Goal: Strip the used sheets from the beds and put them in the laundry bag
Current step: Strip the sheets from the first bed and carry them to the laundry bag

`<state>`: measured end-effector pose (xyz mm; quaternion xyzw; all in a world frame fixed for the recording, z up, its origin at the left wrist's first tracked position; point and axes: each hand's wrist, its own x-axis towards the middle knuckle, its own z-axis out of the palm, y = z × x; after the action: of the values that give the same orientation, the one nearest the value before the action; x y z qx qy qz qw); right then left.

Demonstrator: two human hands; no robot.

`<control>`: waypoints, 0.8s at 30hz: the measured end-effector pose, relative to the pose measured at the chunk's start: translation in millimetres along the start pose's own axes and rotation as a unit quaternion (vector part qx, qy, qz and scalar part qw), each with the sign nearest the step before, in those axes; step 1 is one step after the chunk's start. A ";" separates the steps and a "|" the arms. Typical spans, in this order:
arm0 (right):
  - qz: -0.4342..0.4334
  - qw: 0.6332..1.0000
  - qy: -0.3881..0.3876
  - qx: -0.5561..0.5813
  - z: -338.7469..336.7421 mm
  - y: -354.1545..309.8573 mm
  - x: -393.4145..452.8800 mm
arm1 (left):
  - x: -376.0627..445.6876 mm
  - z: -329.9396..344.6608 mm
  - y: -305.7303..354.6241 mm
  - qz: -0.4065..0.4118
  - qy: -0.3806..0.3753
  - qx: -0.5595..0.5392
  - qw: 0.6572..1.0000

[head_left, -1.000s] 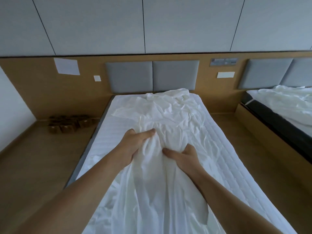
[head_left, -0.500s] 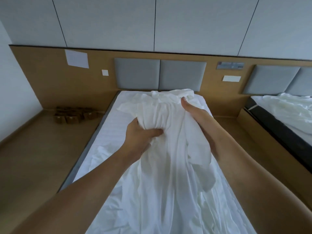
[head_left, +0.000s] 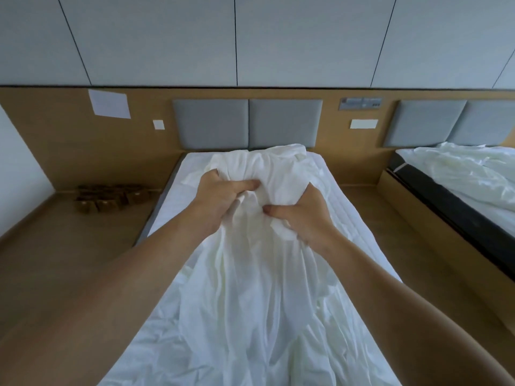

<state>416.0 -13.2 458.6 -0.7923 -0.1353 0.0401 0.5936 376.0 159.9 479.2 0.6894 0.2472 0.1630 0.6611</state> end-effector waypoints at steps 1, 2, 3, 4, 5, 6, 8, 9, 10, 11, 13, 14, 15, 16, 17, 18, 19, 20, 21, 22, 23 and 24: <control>-0.005 1.000 -0.004 -0.005 1.2 -3.9 -0.4 | -1.0 -3.2 0.8 -0.004 -0.002 0.001 1.000; -0.007 1.000 -0.005 -0.010 2.3 -6.7 -0.2 | -2.2 -6.5 1.4 -0.008 -0.008 -0.003 1.000; -0.008 1.000 -0.007 -0.011 3.5 -8.5 1.5 | -2.5 -9.6 1.5 -0.013 -0.014 -0.009 1.000; -0.005 1.000 -0.009 -0.009 3.9 -10.2 3.2 | -4.7 -12.5 3.6 -0.015 -0.023 -0.018 0.999; -0.003 1.000 -0.013 -0.006 3.3 -11.3 6.0 | -5.8 -14.3 5.5 -0.017 -0.032 -0.027 0.999; -0.002 1.000 -0.017 -0.001 2.4 -13.3 9.4 | -5.9 -15.0 7.1 -0.015 -0.041 -0.042 0.998; 0.003 1.000 -0.019 0.010 -0.1 -18.5 17.5 | -5.8 -13.1 9.2 0.001 -0.048 -0.079 0.996; 0.009 1.000 -0.014 0.015 -1.0 -21.8 22.0 | -5.9 -12.3 8.4 0.014 -0.049 -0.097 0.994; 0.014 1.000 -0.007 0.020 -1.7 -25.6 25.8 | -5.3 -11.7 5.5 0.030 -0.047 -0.101 0.993; 0.015 1.000 0.000 0.025 -1.6 -28.6 29.2 | -6.8 -11.4 2.6 0.053 -0.049 -0.082 0.994; 0.004 0.999 -0.001 0.035 -0.6 -31.3 33.9 | -12.5 -11.2 -4.4 0.110 -0.064 0.010 0.992; -0.002 0.999 -0.006 0.035 1.0 -31.7 35.7 | -13.6 -11.0 -6.9 0.134 -0.067 0.066 0.987; -0.003 0.999 -0.010 0.031 3.4 -31.8 37.2 | -11.1 -11.9 -8.3 0.154 -0.057 0.118 0.979; -0.004 1.000 -0.012 0.028 5.9 -31.6 39.8 | -5.9 -12.9 -8.3 0.175 -0.043 0.156 0.971; -0.005 1.000 -0.009 0.028 8.3 -31.8 43.0 | 0.0 -13.9 -6.4 0.192 -0.031 0.183 0.964; -0.008 1.000 -0.004 0.030 10.1 -33.0 47.7 | 6.7 -14.3 -3.0 0.200 -0.024 0.199 0.959; -0.013 0.999 0.002 0.032 11.4 -35.0 52.9 | 13.0 -14.4 2.0 0.204 -0.019 0.209 0.956; -0.019 0.999 0.007 0.033 11.9 -37.9 59.3 | 20.2 -13.3 7.4 0.209 -0.013 0.217 0.953; -0.024 0.999 0.013 0.032 11.9 -42.3 65.9 | 27.0 -11.4 14.6 0.219 -0.007 0.224 0.950; -0.026 0.999 0.019 0.031 11.4 -48.7 72.6 | 34.9 -8.9 22.2 0.230 0.000 0.231 0.945; -0.028 0.999 0.026 0.031 10.3 -56.3 79.7 | 43.0 -6.2 30.3 0.240 0.005 0.236 0.941; -0.031 0.999 0.033 0.030 8.5 -64.9 87.8 | 51.7 -3.0 40.2 0.250 0.011 0.236 0.939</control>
<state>487.6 34.5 526.4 -0.7701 -0.1395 -0.0003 0.6225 422.0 191.0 514.0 0.8635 0.1058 0.2672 0.4144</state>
